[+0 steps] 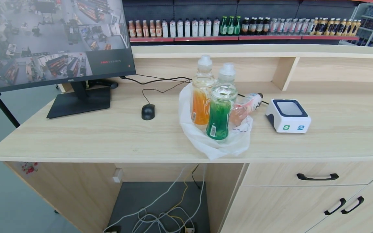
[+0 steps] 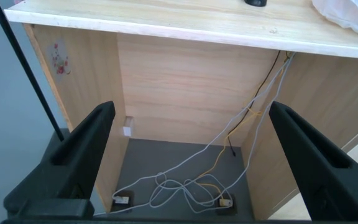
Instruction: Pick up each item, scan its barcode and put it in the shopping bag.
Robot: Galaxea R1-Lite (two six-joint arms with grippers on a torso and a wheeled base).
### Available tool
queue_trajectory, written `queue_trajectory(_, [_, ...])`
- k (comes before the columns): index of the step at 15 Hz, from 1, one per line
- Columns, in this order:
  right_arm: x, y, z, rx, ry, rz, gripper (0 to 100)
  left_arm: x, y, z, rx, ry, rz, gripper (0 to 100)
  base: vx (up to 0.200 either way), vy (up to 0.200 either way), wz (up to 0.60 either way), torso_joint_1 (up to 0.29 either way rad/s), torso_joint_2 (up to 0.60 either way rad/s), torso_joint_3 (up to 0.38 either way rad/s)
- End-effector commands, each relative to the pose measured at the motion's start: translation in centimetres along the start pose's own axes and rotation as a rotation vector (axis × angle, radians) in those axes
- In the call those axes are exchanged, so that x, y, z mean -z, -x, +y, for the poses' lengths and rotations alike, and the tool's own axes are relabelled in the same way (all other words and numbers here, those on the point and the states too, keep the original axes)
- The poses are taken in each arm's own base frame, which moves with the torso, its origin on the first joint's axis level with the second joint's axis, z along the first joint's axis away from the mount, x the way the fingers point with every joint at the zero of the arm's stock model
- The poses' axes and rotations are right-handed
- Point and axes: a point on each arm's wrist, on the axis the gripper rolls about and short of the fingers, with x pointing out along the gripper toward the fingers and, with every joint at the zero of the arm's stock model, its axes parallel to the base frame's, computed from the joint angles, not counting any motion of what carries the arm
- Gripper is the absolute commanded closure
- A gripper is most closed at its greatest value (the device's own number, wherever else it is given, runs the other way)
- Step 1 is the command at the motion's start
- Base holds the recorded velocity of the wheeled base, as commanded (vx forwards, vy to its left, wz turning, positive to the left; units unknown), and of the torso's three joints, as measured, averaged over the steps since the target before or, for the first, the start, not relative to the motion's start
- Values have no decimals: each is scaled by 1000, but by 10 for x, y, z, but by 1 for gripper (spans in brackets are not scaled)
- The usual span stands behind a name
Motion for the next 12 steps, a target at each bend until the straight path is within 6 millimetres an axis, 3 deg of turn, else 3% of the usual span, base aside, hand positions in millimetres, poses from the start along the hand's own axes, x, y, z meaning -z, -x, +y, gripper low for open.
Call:
queue_trajectory(1, [0, 0, 0, 0, 0, 0, 0, 0, 0, 0, -1, -2, 1, 0, 0, 0, 0, 0, 0, 0])
queue_trajectory(4, [0, 0, 0, 0, 0, 0, 0, 0, 0, 0, -1, -5, 2, 0, 0, 0, 0, 0, 0, 0])
queue_trajectory(12, [0, 0, 0, 0, 0, 0, 0, 0, 0, 0, 0, -1, -1, 0, 0, -200, 0, 4, 0, 1])
